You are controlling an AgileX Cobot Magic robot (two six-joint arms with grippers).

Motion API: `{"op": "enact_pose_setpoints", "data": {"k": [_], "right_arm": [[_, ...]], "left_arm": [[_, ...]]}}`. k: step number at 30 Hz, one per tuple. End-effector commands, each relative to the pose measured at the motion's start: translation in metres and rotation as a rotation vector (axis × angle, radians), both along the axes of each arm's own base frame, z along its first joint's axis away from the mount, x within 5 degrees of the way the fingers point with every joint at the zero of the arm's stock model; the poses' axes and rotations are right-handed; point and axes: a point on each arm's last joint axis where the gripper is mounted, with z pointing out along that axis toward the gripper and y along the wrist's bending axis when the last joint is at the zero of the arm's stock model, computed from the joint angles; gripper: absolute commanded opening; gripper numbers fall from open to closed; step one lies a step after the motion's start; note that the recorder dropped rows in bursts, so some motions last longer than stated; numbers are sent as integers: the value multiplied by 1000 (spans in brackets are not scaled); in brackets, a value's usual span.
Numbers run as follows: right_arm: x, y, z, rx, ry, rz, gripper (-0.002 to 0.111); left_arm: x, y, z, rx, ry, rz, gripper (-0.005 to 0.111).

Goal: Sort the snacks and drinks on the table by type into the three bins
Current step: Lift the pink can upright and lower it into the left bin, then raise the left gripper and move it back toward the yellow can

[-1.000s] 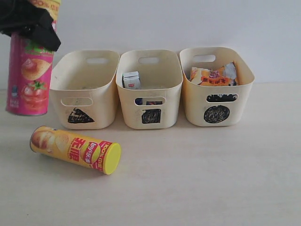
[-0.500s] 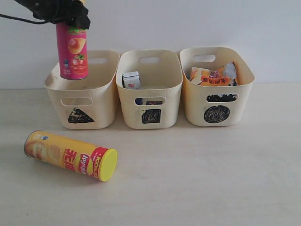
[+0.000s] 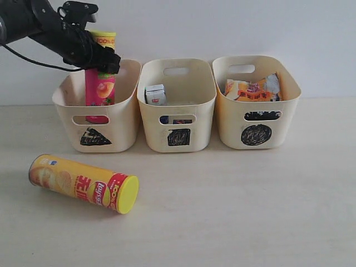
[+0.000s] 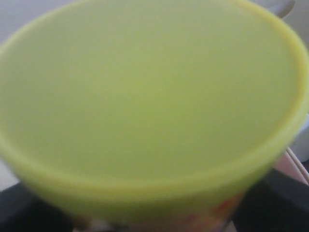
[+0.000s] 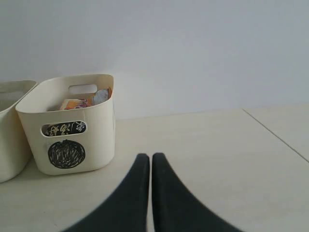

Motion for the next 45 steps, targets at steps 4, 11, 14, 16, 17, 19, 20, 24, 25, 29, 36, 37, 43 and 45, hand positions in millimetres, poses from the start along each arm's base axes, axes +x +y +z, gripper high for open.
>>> {"op": "enact_pose_setpoints", "data": {"k": [4,11,14,16,17,19,20,24,25,29,36,37,43,45], "right_arm": [[0,0,-1,0,-2,-8,0],[0,0,-1,0,-2,-8,0],[0,0,-1,0,-2,-8,0],[0,0,-1,0,-2,-8,0],[0,0,-1,0,-2,-8,0],[0,0,-1,0,-2,-8,0],[0,0,-1,0,-2,-8,0],[0,0,-1,0,-2,-8,0],[0,0,-1,0,-2,-8,0],[0,0,-1,0,-2,-8,0],[0,0,-1,0,-2,-8,0],[0,0,-1,0,-2,-8,0],[0,0,-1,0,-2,-8,0],[0,0,-1,0,-2,-8,0]], "left_arm": [[2,2,3,-12,-17,9,69],[1,2,16,-18,-57,13,95],[-4,3,38,-18,-97,10,96],[-12,6,62,18,-126,-3,95],[-16,8,72,44,-135,-7,95],[-24,13,88,107,-151,-10,95],[-28,16,96,148,-154,-10,95],[-48,26,120,245,-130,-6,94],[-53,27,125,250,-115,-7,92],[-69,30,135,285,-44,-33,75],[-93,30,139,301,104,-125,64],[-96,29,142,286,102,-130,64],[-122,25,136,254,157,-228,40],[-134,24,132,257,170,-298,30]]}}
